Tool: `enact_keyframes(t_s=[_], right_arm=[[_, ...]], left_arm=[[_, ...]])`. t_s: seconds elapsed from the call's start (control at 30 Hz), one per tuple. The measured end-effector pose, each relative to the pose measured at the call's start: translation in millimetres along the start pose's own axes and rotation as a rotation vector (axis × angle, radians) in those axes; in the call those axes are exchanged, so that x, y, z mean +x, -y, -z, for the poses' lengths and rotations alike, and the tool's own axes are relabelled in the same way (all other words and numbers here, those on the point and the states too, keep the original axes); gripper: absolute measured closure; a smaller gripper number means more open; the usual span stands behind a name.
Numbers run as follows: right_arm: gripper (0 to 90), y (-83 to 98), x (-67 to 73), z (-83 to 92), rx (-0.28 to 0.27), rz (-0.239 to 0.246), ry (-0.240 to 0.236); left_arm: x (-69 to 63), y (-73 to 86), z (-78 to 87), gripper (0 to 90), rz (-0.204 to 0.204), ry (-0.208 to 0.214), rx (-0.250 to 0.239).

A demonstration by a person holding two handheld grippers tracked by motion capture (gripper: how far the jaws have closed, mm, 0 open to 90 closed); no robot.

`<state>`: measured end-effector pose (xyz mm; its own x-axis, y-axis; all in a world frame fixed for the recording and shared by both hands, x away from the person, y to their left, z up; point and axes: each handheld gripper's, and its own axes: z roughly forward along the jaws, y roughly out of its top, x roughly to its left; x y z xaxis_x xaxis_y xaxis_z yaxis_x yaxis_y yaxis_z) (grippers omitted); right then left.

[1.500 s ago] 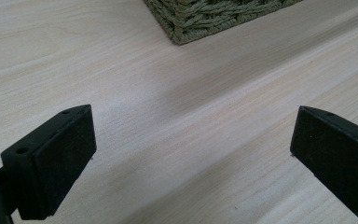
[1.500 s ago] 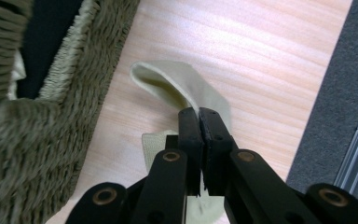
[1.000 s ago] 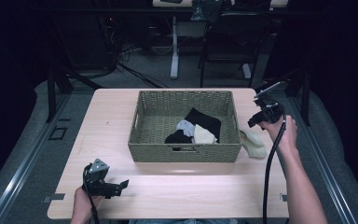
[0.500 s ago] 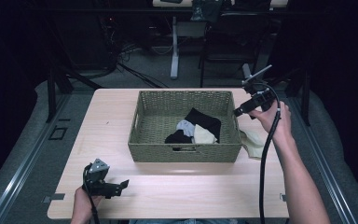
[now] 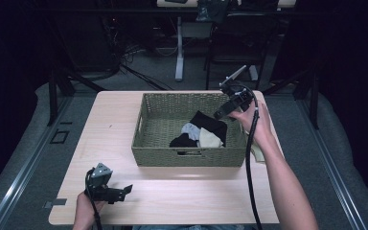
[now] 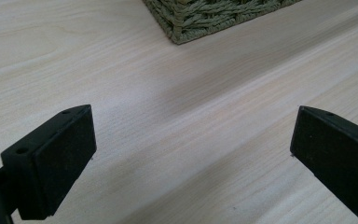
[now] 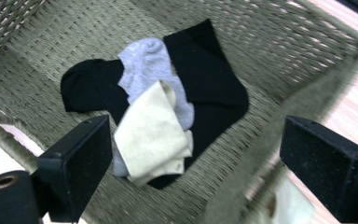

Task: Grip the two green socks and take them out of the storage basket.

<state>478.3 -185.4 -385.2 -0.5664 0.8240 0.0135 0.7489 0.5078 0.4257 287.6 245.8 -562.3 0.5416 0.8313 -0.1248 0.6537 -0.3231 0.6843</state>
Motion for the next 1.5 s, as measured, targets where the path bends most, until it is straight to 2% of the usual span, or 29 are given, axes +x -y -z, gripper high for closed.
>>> enact_keyframes(t_s=[0.43,0.63,0.67,0.73,0.93,1.03,1.27,1.3,1.37,1.47,1.5], right_arm=[[8.2,-13.5,16.7,-40.2,0.032,0.027,-0.057],[8.5,-17.8,21.7,-52.5,0.056,0.03,-0.062],[8.6,-18.5,23.4,-55.9,0.047,0.025,-0.065],[8.9,-21.2,25.1,-61.6,0.058,0.04,-0.072],[11.4,-22.9,27.4,-78.6,0.076,0.027,-0.078],[13.4,-24.2,25.1,-84.6,0.102,0.036,-0.077],[15.3,-26.1,22.3,-102.6,0.138,0.013,-0.081],[16.1,-25.6,22.7,-105.0,0.129,-0.002,-0.086],[18.1,-26.2,22.2,-109.2,0.145,0.007,-0.09],[21.2,-25.4,23.6,-118.4,0.149,-0.01,-0.093],[21.9,-25.9,22.8,-119.7,0.162,0.0,-0.09]], left_arm=[[-0.1,0.3,-0.3,0.2,0.004,0.002,0.0],[-0.2,0.4,0.1,0.2,0.002,0.002,0.001],[-0.2,0.5,0.1,0.2,0.002,0.004,0.002],[-0.1,0.6,0.2,0.2,0.001,0.003,0.003],[0.0,0.7,0.0,0.2,0.001,0.003,0.003],[0.2,0.8,0.1,0.2,0.001,0.004,0.002],[-0.1,0.8,0.5,0.2,0.001,0.004,0.004],[-0.3,0.8,0.3,0.2,0.001,0.003,0.004],[-0.3,0.8,0.5,0.3,-0.002,0.004,0.003],[0.2,1.0,0.9,0.3,-0.004,0.003,0.002],[0.3,1.0,0.9,0.3,-0.004,0.003,0.002]])
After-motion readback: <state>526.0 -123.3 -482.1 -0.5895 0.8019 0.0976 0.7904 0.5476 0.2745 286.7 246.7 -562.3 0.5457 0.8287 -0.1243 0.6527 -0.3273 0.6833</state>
